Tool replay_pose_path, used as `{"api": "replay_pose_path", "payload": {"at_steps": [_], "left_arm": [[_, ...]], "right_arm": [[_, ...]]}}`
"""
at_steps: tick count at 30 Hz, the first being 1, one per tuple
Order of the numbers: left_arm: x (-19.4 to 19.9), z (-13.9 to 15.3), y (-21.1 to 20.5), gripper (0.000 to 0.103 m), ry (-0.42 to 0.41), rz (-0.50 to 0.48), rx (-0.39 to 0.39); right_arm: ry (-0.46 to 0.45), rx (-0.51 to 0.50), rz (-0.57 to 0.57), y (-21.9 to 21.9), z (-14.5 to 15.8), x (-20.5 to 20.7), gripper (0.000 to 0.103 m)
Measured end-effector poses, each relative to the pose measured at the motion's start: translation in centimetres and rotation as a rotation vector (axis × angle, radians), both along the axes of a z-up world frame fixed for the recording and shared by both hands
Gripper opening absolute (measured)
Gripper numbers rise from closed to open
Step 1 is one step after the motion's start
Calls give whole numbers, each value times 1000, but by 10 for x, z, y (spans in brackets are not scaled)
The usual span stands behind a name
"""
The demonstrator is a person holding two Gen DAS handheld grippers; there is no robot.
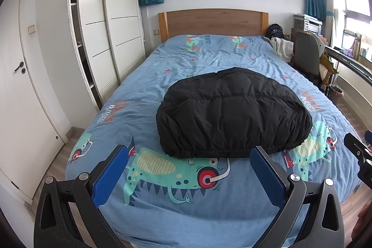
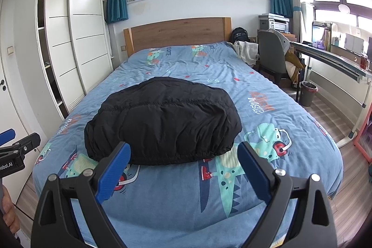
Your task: Fold large clothes
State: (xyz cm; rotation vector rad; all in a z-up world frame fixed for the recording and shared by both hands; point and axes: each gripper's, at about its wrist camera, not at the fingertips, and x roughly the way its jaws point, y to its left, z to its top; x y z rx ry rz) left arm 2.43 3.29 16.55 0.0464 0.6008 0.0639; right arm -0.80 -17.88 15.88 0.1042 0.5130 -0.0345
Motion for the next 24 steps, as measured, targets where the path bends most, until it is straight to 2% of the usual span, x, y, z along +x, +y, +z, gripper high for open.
{"api": "replay_pose_path", "payload": {"at_steps": [24], "left_arm": [[-2,-4,-2,102,7,-10,-17]], "right_arm": [[17,-4,-7,-16,-5,-3,93]]}}
